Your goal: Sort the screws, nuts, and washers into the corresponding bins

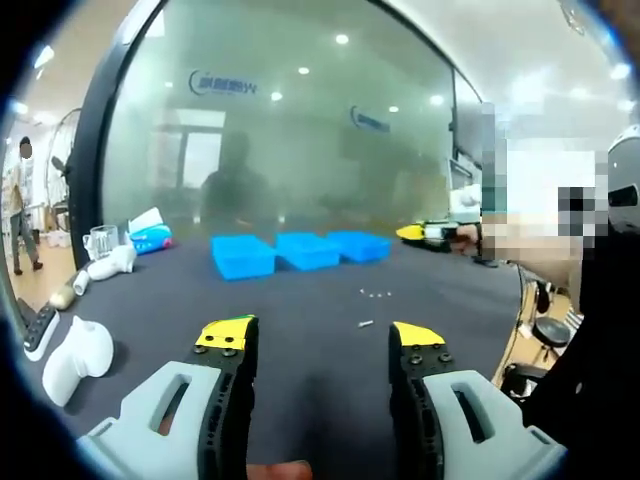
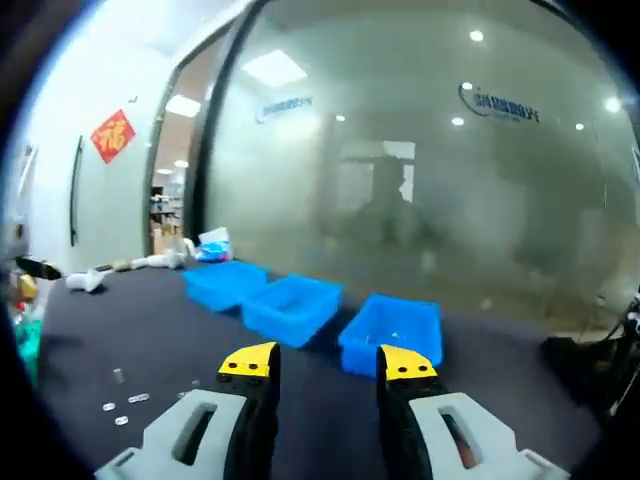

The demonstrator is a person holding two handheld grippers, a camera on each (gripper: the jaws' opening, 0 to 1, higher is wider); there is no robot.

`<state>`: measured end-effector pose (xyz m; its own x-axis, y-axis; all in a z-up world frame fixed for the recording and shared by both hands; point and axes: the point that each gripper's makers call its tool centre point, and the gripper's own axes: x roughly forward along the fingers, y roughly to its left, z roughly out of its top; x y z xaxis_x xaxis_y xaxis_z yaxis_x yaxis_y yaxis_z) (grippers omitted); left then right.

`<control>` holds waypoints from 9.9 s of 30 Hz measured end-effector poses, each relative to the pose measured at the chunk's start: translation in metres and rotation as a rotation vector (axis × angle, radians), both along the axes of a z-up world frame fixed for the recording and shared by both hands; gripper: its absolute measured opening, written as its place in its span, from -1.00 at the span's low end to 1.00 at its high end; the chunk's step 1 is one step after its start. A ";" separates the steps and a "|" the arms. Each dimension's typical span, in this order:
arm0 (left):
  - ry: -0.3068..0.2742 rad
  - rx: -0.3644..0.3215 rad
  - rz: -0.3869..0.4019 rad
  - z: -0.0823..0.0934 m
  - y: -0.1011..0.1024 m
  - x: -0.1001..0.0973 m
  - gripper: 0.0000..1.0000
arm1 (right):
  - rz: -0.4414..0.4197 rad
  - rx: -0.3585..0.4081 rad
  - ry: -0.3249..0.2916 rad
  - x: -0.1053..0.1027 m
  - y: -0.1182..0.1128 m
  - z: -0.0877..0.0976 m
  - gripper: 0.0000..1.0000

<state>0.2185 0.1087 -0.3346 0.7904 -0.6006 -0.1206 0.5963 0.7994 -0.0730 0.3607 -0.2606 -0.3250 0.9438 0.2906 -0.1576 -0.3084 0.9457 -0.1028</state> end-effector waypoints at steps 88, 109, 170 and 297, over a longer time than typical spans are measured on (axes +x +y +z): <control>0.073 0.032 -0.039 -0.028 0.002 -0.006 0.02 | 0.884 -0.597 0.515 -0.078 0.231 -0.105 -0.66; 0.081 0.026 -0.032 -0.032 0.004 -0.005 0.02 | 0.895 -0.574 0.611 -0.081 0.235 -0.114 -0.97; 0.013 0.023 -0.040 -0.008 -0.005 -0.004 0.02 | -0.009 0.119 -0.091 -0.035 -0.016 0.042 -0.97; 0.016 0.076 -0.102 -0.010 -0.017 -0.007 0.02 | 0.365 -0.054 0.102 -0.174 0.052 -0.032 -0.21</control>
<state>0.2113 0.0921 -0.3450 0.7230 -0.6667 -0.1812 0.6744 0.7379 -0.0243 0.1867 -0.2085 -0.3570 0.7587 0.5931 -0.2693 -0.6347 0.7661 -0.1009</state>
